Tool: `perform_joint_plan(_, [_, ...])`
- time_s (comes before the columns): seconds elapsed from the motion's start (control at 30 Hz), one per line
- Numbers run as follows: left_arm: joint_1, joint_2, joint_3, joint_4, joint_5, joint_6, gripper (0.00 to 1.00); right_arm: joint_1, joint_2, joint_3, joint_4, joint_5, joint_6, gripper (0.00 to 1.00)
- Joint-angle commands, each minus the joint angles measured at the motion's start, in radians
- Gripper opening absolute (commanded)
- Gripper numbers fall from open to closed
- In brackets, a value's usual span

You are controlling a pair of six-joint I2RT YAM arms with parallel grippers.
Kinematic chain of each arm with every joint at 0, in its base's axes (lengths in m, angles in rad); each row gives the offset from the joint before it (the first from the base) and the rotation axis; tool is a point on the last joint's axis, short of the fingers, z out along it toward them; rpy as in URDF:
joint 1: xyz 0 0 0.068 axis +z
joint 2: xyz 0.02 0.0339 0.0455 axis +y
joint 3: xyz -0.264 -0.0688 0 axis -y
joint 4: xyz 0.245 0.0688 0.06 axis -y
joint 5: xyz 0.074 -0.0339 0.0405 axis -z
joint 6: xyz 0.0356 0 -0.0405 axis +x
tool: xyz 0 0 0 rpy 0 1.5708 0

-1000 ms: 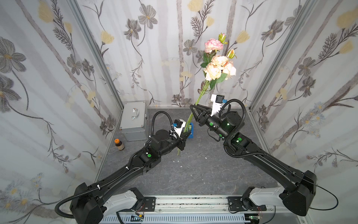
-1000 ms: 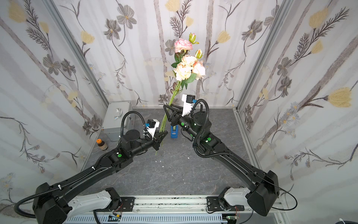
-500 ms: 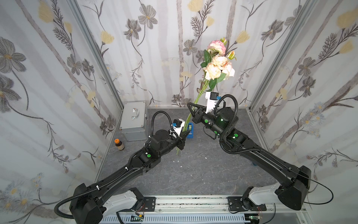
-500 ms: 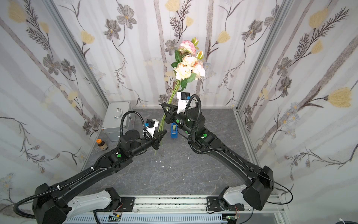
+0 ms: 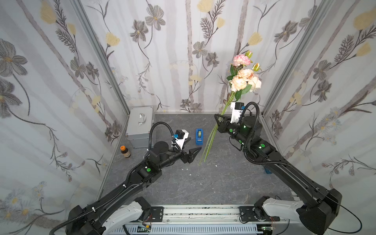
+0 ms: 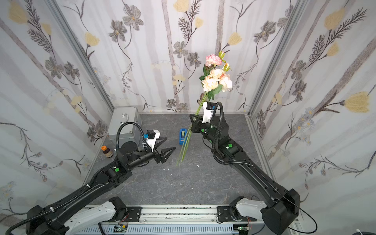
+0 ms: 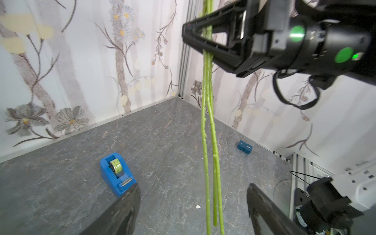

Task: Wrap bouquets with tape
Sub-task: Place the wrapped bouquet at the center of the board.

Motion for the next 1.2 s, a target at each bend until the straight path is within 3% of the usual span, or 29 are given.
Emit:
perform_joint_plan(0.0, [0.006,-0.022,-0.011,0.009,0.106,-0.055,0.84,-0.043,0.007,-0.059,-0.160,-0.061,-0.028,0.00])
perform_joint_plan(0.17, [0.007,-0.042,-0.029,-0.042,0.074,-0.097,0.85,-0.074,0.079,-0.168,-0.277,-0.049,-0.044,0.00])
perform_joint_plan(0.33, [0.010,-0.044,-0.031,-0.102,0.004,-0.107,0.86,-0.079,0.190,-0.209,-0.264,-0.008,-0.055,0.00])
perform_joint_plan(0.57, [0.010,-0.072,-0.046,-0.213,-0.177,-0.098,1.00,-0.097,0.319,-0.186,-0.234,0.014,-0.066,0.02])
perform_joint_plan(0.73, [0.013,-0.078,-0.050,-0.279,-0.293,-0.104,1.00,-0.120,0.386,-0.152,-0.236,0.026,-0.083,0.02])
perform_joint_plan(1.07, [0.019,-0.082,-0.059,-0.322,-0.370,-0.105,1.00,-0.140,0.490,-0.090,-0.257,0.047,-0.104,0.05])
perform_joint_plan(1.17, [0.021,-0.083,-0.066,-0.322,-0.387,-0.107,1.00,-0.140,0.510,-0.072,-0.273,0.063,-0.111,0.11])
